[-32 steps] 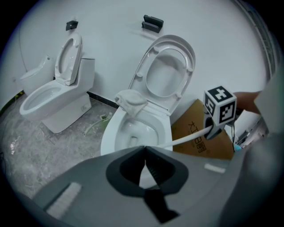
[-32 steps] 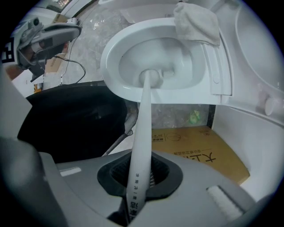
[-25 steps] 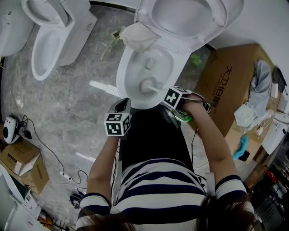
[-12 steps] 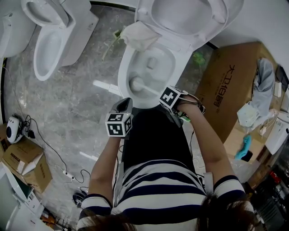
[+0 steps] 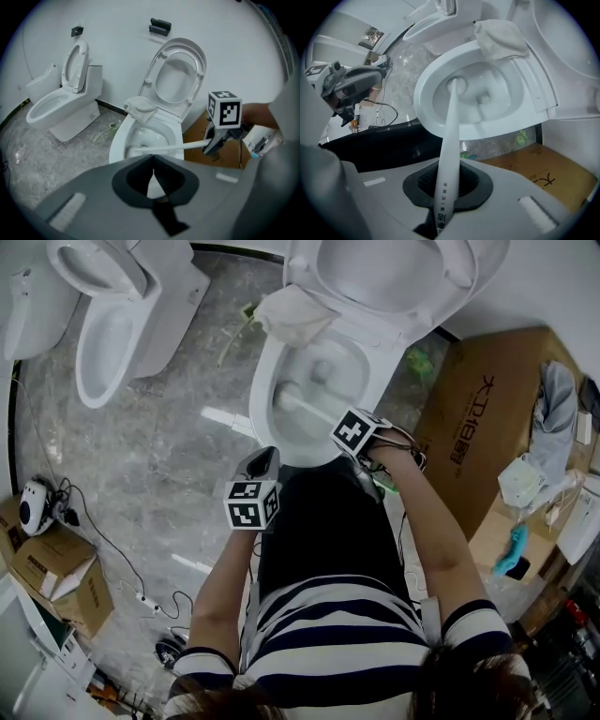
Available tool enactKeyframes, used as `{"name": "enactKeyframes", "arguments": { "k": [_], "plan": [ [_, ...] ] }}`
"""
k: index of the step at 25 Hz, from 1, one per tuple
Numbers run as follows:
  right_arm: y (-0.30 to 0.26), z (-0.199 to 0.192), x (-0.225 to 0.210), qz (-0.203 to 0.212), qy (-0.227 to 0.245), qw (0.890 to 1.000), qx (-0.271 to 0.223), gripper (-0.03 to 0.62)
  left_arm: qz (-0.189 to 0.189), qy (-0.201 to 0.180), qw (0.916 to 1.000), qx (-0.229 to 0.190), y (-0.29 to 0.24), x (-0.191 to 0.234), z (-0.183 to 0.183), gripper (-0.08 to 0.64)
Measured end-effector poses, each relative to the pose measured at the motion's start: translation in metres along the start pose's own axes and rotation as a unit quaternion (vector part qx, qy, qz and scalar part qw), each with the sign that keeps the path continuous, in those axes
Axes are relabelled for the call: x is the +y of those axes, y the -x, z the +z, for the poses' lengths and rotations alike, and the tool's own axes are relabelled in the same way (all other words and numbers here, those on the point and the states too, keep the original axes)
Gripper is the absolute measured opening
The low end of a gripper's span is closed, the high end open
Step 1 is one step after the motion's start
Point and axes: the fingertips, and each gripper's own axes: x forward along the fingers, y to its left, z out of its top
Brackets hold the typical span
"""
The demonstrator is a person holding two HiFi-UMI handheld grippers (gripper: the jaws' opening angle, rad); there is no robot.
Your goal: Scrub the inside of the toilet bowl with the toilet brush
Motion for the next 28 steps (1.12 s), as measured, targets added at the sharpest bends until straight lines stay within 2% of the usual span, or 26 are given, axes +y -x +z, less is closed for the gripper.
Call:
{"name": "enactKeyframes", "arguments": {
  "k": [15,20,28],
  "plan": [
    [0.02,0.024,-0.064,-0.066,-0.071,0.993,-0.07,0.032,0.009,0.013,0.9998,-0.01,0.002,0.001,0.011,0.0],
    [0.02,0.011,-0.071,-0.069,-0.091,0.991,-0.067,0.032,0.007,0.008,0.9999,-0.013,0.003,0.0,0.018,0.0],
    [0.015,-0.016,-0.055,-0.055,-0.105,0.99,-0.075,0.032,0.011,0.002,0.9996,-0.025,0.014,-0.005,0.026,0.0]
  ]
}}
